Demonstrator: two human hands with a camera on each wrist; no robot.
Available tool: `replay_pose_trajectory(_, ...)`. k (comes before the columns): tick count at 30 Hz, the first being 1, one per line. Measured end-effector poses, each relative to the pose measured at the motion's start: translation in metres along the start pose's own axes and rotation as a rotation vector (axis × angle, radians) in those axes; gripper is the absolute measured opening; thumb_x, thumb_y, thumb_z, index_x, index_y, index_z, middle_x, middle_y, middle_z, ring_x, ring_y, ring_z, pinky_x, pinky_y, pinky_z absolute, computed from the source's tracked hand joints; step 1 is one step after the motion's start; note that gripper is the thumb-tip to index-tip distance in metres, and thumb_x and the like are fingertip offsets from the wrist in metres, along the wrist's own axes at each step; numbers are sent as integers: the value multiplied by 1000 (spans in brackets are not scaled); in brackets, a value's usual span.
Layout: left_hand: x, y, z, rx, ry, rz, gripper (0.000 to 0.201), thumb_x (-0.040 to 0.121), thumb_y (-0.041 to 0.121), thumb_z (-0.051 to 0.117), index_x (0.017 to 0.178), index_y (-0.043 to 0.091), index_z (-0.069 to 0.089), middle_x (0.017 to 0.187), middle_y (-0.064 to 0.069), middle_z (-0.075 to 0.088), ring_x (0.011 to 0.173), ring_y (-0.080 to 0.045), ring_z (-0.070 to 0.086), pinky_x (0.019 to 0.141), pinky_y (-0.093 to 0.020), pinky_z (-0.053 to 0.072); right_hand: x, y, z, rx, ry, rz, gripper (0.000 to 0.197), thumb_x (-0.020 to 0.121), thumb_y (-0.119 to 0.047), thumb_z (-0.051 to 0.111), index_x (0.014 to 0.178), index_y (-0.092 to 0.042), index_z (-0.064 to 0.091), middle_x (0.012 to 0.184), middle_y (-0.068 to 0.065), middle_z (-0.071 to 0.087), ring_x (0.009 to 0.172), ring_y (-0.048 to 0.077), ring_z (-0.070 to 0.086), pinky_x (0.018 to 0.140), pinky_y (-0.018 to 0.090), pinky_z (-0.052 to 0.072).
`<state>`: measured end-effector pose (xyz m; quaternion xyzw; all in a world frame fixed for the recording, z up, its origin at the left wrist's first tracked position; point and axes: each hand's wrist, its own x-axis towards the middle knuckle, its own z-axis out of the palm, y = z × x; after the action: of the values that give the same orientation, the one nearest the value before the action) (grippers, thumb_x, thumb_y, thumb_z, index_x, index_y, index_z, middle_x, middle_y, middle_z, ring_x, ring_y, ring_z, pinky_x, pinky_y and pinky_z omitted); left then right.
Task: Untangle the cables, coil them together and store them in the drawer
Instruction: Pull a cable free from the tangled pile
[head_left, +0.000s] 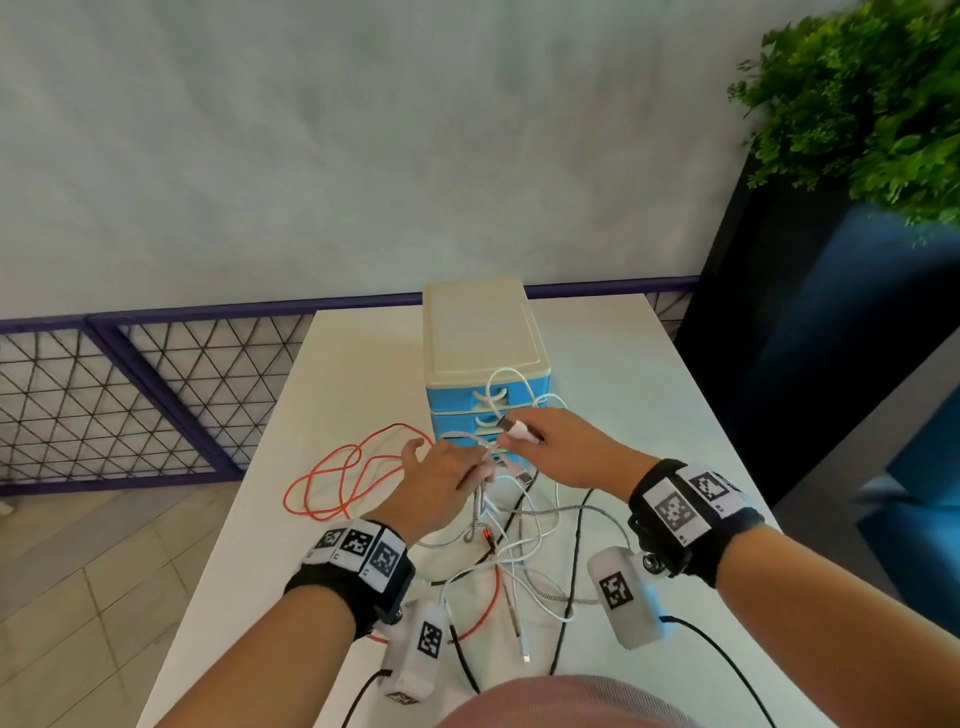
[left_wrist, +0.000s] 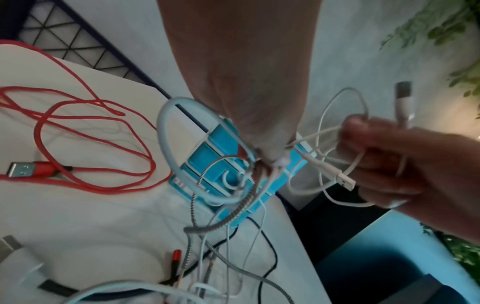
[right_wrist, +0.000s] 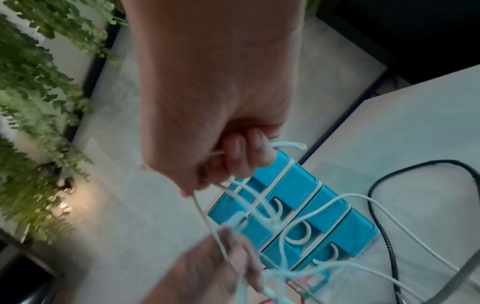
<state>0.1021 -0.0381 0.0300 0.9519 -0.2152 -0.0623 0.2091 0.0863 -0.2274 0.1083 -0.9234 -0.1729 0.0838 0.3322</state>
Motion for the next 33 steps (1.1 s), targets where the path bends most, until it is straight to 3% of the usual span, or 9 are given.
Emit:
replay_pose_trajectory(6, -28, -51, 24, 61, -177, -117, 23, 94, 32, 46, 73, 39, 52, 80, 27, 57, 94, 7, 45, 107, -48, 8, -3, -6, -63, 122, 394, 42, 28, 94, -26, 55, 67, -22, 53, 58, -6, 43, 49, 5, 35, 49, 19, 29)
replay_pose_trajectory(9, -26, -52, 18, -77, -84, -110, 23, 92, 33, 54, 72, 46, 56, 80, 35, 61, 85, 8, 54, 97, -35, 32, 1, -1, -67, -30, 295, 81, 24, 93, -29, 55, 82, -9, 60, 59, -3, 43, 51, 9, 35, 51, 24, 29)
replay_pose_trajectory(12, -16, -34, 0, -98, -10, -82, 15, 92, 33, 53, 81, 32, 64, 81, 14, 68, 80, -6, 61, 80, -35, 51, 5, 3, -44, -53, 160, 72, 24, 93, -29, 55, 88, -8, 63, 66, 1, 56, 53, 10, 44, 54, 25, 39)
replay_pose_trajectory(18, -7, 23, -33, -696, -1, -13, 36, 101, 38, 30, 115, 22, 59, 94, 12, 66, 91, 2, 62, 85, -14, 43, 11, -1, 1, 34, 87, 54, 29, 95, -35, 55, 89, -7, 60, 62, -5, 42, 54, 9, 38, 50, 18, 28)
replay_pose_trajectory(21, -4, 24, -30, -909, 12, -80, 36, 102, 32, 32, 89, 15, 61, 57, 5, 46, 50, -9, 46, 58, -27, 42, 10, -5, -2, 226, 93, 53, 15, 96, -33, 56, 93, -18, 56, 65, -9, 48, 47, 0, 44, 47, 13, 32)
replay_pose_trajectory(25, -11, -19, -36, -623, 0, -156, 33, 101, 22, 38, 78, 17, 62, 51, 10, 49, 41, -5, 39, 45, -23, 32, 6, 5, -22, 482, 123, 174, 35, 101, -27, 46, 135, -24, 45, 66, -3, 60, 40, 9, 36, 37, 20, 29)
replay_pose_trajectory(27, -21, -43, -40, -275, -222, -202, 28, 97, 16, 39, 88, 11, 65, 70, 10, 63, 53, 1, 52, 53, -17, 38, 5, 13, -28, 437, 91, 228, 38, 103, -23, 40, 140, -18, 44, 68, 0, 65, 35, 8, 35, 37, 21, 28)
replay_pose_trajectory(29, -28, -52, -39, -25, -280, -247, 28, 95, 22, 44, 116, 16, 62, 115, 3, 63, 99, -7, 59, 81, -18, 43, 3, 14, -29, 358, -25, 226, 36, 104, -25, 37, 137, -14, 48, 70, 1, 68, 32, 8, 36, 37, 19, 29)
replay_pose_trajectory(33, -23, -2, -38, -388, -126, -111, 82, 86, 34, 66, 150, 29, 14, 143, 17, 27, 130, -3, 31, 105, -21, 26, 0, -5, -17, 332, -303, 144, 28, 103, -34, 37, 118, -22, 57, 70, 5, 68, 36, 13, 39, 40, 22, 30)
